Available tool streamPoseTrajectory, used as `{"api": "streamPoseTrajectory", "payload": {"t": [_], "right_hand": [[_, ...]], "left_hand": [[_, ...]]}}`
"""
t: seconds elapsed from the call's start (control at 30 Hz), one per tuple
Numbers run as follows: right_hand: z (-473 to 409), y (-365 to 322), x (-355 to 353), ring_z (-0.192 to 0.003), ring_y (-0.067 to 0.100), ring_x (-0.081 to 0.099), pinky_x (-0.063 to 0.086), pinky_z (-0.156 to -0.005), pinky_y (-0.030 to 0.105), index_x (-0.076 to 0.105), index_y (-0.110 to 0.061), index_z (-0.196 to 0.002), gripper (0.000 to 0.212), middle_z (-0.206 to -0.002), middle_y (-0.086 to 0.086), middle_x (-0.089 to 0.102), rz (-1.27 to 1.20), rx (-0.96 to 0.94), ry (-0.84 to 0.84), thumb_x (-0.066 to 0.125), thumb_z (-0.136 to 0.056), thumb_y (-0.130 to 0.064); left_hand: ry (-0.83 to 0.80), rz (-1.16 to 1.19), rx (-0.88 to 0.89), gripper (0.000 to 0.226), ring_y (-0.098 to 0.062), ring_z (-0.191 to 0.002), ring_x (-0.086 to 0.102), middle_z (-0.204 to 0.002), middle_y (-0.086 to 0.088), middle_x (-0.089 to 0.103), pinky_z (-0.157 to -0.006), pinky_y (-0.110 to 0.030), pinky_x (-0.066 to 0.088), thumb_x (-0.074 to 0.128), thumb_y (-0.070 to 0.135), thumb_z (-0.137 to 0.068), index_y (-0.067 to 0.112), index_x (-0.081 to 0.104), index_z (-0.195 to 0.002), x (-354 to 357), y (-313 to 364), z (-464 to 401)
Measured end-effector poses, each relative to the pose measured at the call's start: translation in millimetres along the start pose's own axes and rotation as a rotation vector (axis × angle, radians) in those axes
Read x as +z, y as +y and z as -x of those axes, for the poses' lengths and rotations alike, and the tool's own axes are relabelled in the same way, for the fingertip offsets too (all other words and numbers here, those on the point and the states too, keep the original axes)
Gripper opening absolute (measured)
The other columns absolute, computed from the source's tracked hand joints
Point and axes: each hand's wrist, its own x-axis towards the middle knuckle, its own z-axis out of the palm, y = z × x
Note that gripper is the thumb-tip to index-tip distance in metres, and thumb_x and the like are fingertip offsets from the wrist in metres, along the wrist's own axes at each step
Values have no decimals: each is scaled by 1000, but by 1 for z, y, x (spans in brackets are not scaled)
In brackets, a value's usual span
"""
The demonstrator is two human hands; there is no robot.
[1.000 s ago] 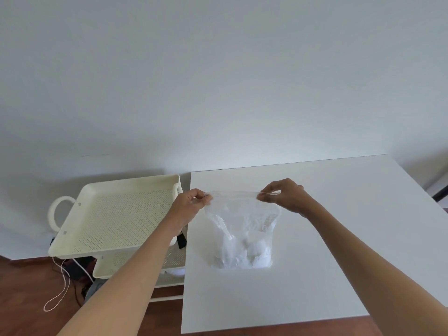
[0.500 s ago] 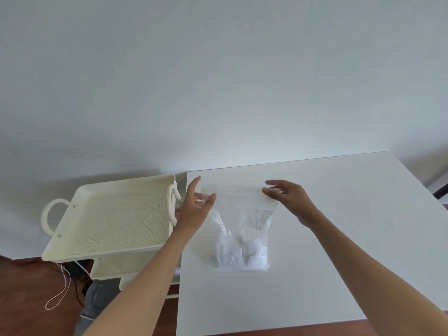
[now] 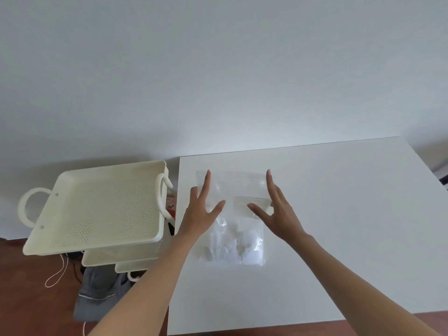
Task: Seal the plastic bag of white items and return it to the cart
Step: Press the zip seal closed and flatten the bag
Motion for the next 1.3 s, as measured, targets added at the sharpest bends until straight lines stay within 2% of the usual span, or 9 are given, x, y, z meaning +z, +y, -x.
{"api": "streamPoseTrajectory", "payload": {"t": [0.07, 0.3, 0.47, 0.6, 0.7, 0.77, 0.87, 1.03, 1.3], "right_hand": [[-6, 3, 9, -137, 33, 50, 56, -95, 48, -13, -53, -159, 99, -167, -1, 31, 10, -3, -64, 58, -91, -69], [-9, 19, 47, -122, 35, 57, 50, -94, 41, -16, -60, -154, 101, -153, 16, 45, 13, 170, -226, 62, -90, -68], [0, 32, 65, -151, 41, 33, 41, -113, 55, -20, -65, -150, 97, -168, 9, 33, 32, 260, -306, 54, -89, -75], [18, 44, 76, -105, 40, 64, 52, -84, 42, -19, -65, -151, 93, -133, 16, 51, 92, 351, -321, 49, -89, -78], [43, 45, 87, -71, 28, 60, 53, -63, 33, -11, -55, -158, 93, -122, 10, 43, 198, 328, -289, 50, -90, -74], [59, 49, 92, -88, 29, 64, 56, -63, 35, -4, -49, -161, 92, -131, 11, 39, 314, 323, -268, 48, -90, -75], [78, 52, 96, -117, 34, 58, 55, -85, 42, 8, -41, -164, 88, -149, 17, 37, 501, 292, -198, 45, -92, -75], [67, 41, 101, -144, 37, 41, 38, -108, 49, 27, -28, -164, 73, -172, 15, 17, 650, 170, -38, 50, -102, -56], [34, 38, 138, -161, 26, 2, 5, -129, 44, 15, -18, -166, 58, -174, 6, 3, 654, 88, -219, 23, -110, -29]], "left_hand": [[-22, 28, -24, 90, -9, -79, 61, -117, 4, 37, -63, -13, 42, 60, 65, -88, 68, -7, -148, 8, -6, -6], [-101, 72, -96, 102, -5, -84, 60, -123, 2, 39, -67, -16, 44, 63, 73, -81, 67, -14, -147, 42, -24, -11], [-214, 56, -157, 102, -9, -97, 53, -110, -1, 53, -74, -25, 39, 63, 73, -81, 67, -14, -147, 62, -42, -8], [-298, -33, -234, 94, -2, -85, 50, -107, -1, 46, -70, -20, 38, 55, 71, -88, 60, -13, -152, 77, -56, 10], [-313, -70, -308, 89, -5, -83, 51, -114, -4, 42, -78, -28, 45, 47, 71, -92, 56, -15, -153, 87, -61, 37], [-319, -104, -338, 87, -13, -85, 55, -117, -5, 40, -80, -31, 51, 43, 72, -93, 54, -16, -154, 93, -61, 53], [-249, -316, -324, 84, -23, -109, 53, -135, -12, 36, -92, -34, 52, 36, 71, -95, 43, -9, -159, 100, -57, 72], [-79, -595, -167, 72, -36, -155, 11, -171, -13, -1, -119, -53, 24, 28, 58, -103, 27, 2, -163, 106, -49, 72], [-193, -582, 38, 58, -28, -157, -3, -171, -11, -2, -127, -44, 10, 19, 29, -109, 14, 7, -163, 131, -55, 43]]}}
